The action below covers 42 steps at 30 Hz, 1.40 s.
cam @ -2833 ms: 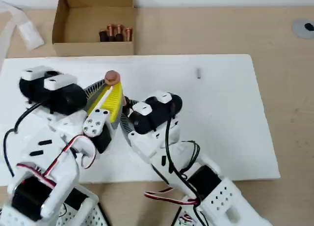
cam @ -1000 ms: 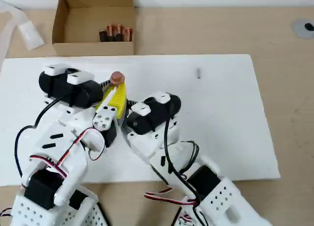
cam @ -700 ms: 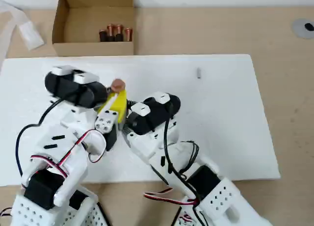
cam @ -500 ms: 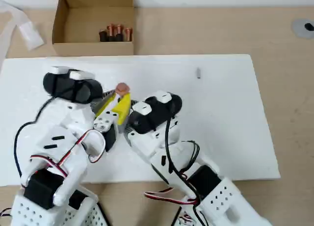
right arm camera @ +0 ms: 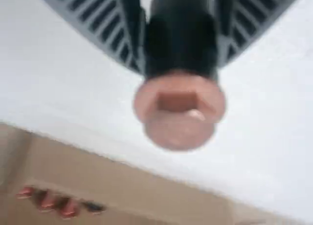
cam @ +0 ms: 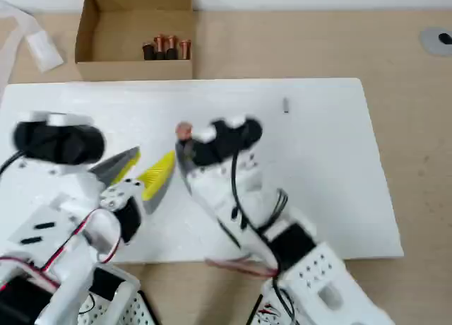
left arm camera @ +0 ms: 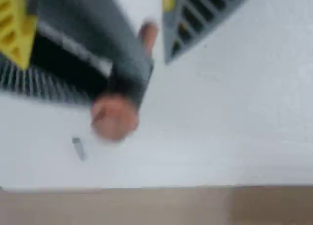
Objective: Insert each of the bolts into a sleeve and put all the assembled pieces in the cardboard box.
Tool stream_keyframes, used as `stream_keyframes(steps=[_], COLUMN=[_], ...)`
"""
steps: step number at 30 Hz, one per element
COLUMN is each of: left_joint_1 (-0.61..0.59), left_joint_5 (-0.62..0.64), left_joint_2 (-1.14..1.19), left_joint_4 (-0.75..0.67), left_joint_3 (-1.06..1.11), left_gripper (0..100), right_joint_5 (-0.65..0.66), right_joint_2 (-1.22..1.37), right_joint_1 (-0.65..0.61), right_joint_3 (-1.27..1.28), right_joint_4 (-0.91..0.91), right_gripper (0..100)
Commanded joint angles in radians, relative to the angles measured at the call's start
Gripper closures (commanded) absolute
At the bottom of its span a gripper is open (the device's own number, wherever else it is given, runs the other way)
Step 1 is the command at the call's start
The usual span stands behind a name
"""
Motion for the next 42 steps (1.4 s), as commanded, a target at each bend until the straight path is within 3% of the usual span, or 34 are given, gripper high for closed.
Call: stream_keyframes(steps=[1,5,13,23,27,33,42], left_joint_1=[-0.107,-0.256,-0.511,-0.606,-0.598,-0.606,-0.598], left_joint_5=[-0.002,-0.106,-0.163,-0.164,-0.164,-0.164,-0.164], left_joint_2=[0.012,0.004,0.004,0.004,0.004,0.004,0.004], left_joint_4=[0.018,0.003,-0.002,0.003,0.0,0.003,-0.002], left_joint_3=[-0.052,-0.009,0.064,0.077,0.109,0.175,0.189], left_gripper=[89,99,99,99,99,99,99], right_joint_5=[0.011,0.052,0.1,0.1,0.181,0.241,0.239], right_joint_2=[0.255,0.601,1.271,2.092,2.384,2.657,2.64], right_joint_1=[0.068,0.081,0.101,0.196,0.206,0.213,0.211], right_joint_3=[-0.311,-0.634,-1.294,-2.27,-2.592,-2.815,-2.815], right_joint_4=[0.0,0.0,-0.008,-0.008,-0.005,-0.002,0.195], right_gripper=[98.9,98.9,98.9,98.9,98.9,97.4,69.7])
